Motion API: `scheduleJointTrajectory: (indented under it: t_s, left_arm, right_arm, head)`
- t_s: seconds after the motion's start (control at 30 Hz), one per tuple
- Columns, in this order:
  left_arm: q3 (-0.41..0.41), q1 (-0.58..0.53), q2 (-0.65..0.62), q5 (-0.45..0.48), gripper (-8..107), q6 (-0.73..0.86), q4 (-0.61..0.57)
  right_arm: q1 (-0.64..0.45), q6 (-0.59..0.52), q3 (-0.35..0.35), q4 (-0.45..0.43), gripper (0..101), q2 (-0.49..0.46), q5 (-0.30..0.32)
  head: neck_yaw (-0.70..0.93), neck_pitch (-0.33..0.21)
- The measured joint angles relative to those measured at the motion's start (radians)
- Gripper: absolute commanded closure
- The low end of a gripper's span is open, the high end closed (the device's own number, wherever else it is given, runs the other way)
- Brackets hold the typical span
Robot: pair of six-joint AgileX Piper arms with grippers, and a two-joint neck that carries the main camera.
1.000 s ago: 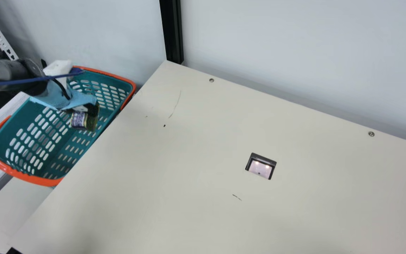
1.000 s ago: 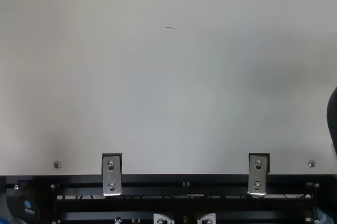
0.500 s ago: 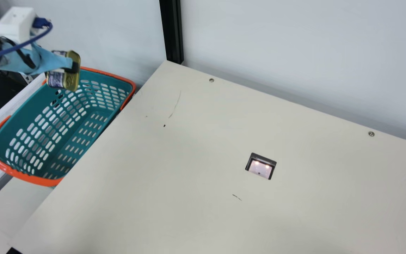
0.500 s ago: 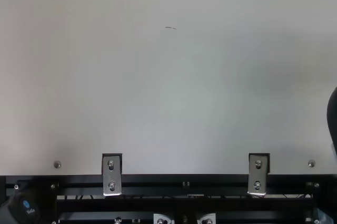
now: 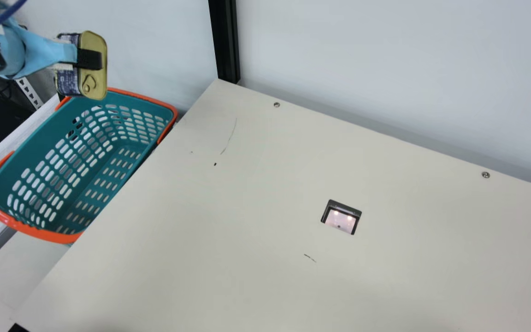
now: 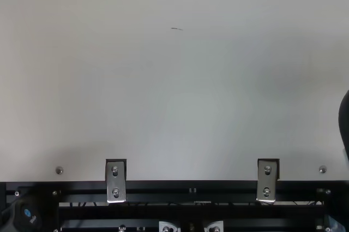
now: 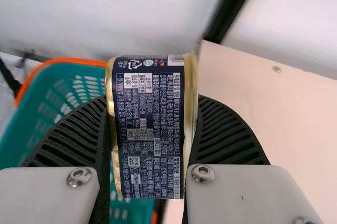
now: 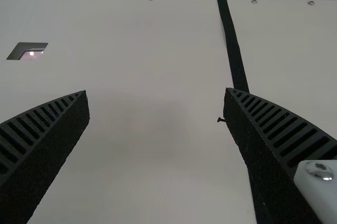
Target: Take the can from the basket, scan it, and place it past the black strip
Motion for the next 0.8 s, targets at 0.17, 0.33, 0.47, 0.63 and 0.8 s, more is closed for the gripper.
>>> scheduleJointTrajectory:
  t_s: [0.17, 0.33, 0.47, 0.63, 0.8]
  left_arm:
    - [0.000, -0.014, -0.077, 0.141, 89, -0.043, 0.009]
    - [0.000, -0.026, -0.121, 0.191, 89, -0.046, 0.033]
    - [0.000, -0.026, -0.121, 0.191, 89, -0.046, 0.036]
    - [0.000, -0.026, -0.121, 0.191, 89, -0.046, 0.036]
    - [-0.015, -0.031, -0.119, 0.225, 89, -0.096, 0.043]
  right_arm:
    - [0.000, 0.000, 0.000, 0.000, 0, 0.000, 0.000]
    - [0.000, 0.000, 0.000, 0.000, 0, 0.000, 0.000]
    - [0.000, 0.000, 0.000, 0.000, 0, 0.000, 0.000]
    - [0.000, 0.000, 0.000, 0.000, 0, 0.000, 0.000]
    - [0.000, 0.000, 0.000, 0.000, 0, 0.000, 0.000]
  head:
    - [0.000, 0.000]
    - [0.000, 0.000]
    - [0.000, 0.000]
    - [0.000, 0.000]
    - [0.000, 0.000]
